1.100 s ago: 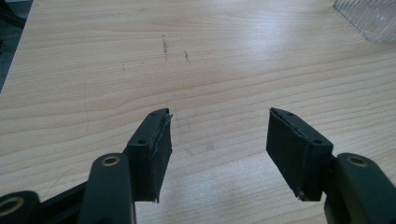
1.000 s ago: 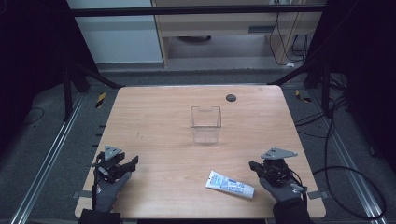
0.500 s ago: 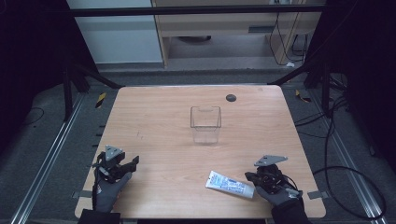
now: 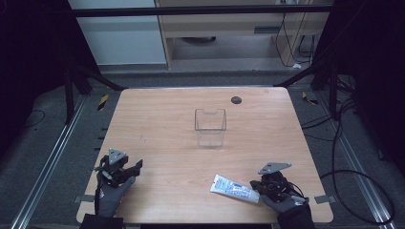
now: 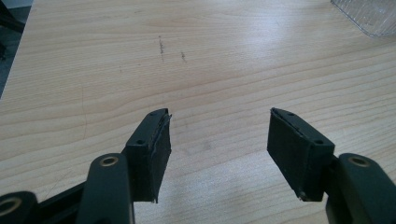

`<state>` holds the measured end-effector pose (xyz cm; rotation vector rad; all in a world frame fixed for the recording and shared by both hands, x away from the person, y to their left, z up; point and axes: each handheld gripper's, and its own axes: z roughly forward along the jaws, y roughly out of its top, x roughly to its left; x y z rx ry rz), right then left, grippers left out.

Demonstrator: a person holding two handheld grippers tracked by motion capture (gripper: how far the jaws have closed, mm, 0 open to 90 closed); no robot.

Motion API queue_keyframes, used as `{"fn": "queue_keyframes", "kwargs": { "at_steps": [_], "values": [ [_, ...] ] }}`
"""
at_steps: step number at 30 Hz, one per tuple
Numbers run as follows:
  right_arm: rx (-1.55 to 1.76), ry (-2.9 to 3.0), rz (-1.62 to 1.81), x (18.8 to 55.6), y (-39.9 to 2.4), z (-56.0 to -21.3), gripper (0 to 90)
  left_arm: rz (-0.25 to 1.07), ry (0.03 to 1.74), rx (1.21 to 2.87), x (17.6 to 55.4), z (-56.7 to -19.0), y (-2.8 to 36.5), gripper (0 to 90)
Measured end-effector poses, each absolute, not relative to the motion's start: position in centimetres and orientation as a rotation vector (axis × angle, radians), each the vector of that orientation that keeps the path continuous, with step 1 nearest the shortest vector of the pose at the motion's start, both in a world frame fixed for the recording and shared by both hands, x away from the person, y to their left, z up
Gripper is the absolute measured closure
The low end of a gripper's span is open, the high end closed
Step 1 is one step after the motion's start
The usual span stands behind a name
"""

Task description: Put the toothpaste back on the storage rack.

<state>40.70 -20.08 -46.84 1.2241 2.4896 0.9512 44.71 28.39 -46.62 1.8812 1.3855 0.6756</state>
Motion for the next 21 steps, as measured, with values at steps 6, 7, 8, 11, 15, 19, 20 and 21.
{"fn": "queue_keyframes", "kwargs": {
  "at_steps": [6,7,8,11,15,19,20,21],
  "values": [
    [1.231,2.504,0.929,40.4,-19.9,-47.1,89.7,0.677,1.385,1.882,44.7,-46.6,28.4,38.4],
    [1.231,2.504,0.929,40.4,-19.9,-47.1,89.7,0.677,1.385,1.882,44.7,-46.6,28.4,38.4],
    [1.227,2.506,0.931,40.3,-19.9,-47.1,89.6,0.676,1.385,1.882,44.7,-46.6,28.4,38.4],
    [1.222,2.513,0.925,40.0,-19.7,-47.1,89.5,0.676,1.386,1.881,44.7,-46.6,28.4,38.4],
    [1.213,2.516,0.930,39.9,-19.7,-47.2,89.4,0.676,1.385,1.881,44.7,-46.6,28.4,38.3],
    [1.215,2.526,0.938,39.6,-19.5,-47.3,89.3,0.677,1.384,1.881,44.7,-46.6,28.3,38.2],
    [1.215,2.526,0.938,39.6,-19.5,-47.3,89.3,0.677,1.384,1.881,44.7,-46.6,28.3,38.1],
    [1.223,2.531,0.938,39.6,-19.4,-47.3,89.2,0.677,1.384,1.881,44.7,-46.6,28.3,38.1]
  ]
}}
